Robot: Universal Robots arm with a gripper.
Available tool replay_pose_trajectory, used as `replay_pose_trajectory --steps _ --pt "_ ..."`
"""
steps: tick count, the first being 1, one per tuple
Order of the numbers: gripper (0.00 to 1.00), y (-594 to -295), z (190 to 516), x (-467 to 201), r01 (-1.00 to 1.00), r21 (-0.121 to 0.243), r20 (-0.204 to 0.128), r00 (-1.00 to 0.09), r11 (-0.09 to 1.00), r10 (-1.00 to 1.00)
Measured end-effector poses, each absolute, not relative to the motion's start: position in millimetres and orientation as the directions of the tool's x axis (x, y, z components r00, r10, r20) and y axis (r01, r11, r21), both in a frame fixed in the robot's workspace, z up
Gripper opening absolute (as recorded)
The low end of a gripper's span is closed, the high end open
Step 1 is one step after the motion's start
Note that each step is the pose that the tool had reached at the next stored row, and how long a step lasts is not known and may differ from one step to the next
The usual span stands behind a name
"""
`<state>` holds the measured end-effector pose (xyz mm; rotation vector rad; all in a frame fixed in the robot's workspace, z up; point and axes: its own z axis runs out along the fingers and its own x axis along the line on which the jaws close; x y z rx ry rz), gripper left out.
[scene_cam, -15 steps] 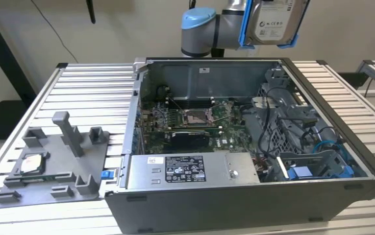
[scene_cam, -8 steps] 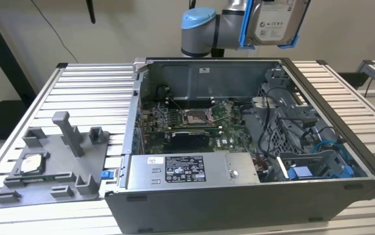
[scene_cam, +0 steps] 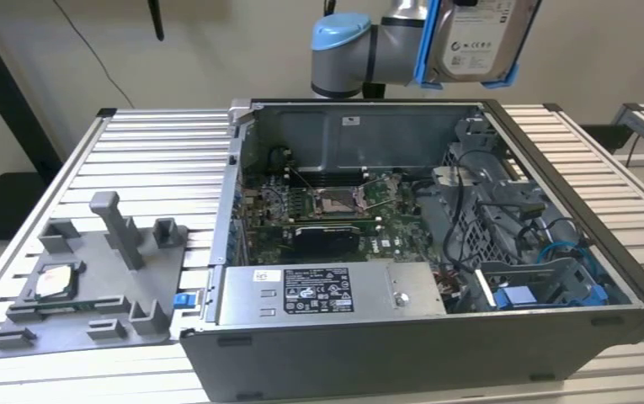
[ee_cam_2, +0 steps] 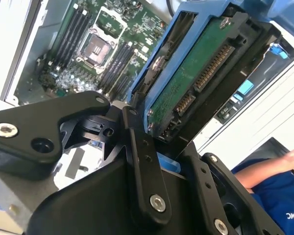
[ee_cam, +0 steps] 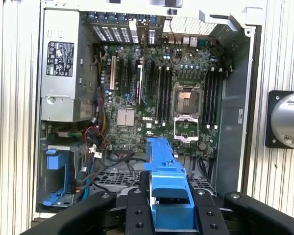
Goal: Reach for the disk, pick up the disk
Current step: 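Pick up the disk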
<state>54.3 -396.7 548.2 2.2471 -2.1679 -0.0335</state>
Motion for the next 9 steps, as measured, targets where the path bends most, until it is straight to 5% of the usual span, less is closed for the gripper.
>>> replay_pose_trajectory --steps 9 --pt "0.00 -415 548 56 -0.999 0.029 -0.002 0.036 -0.036 -0.999"
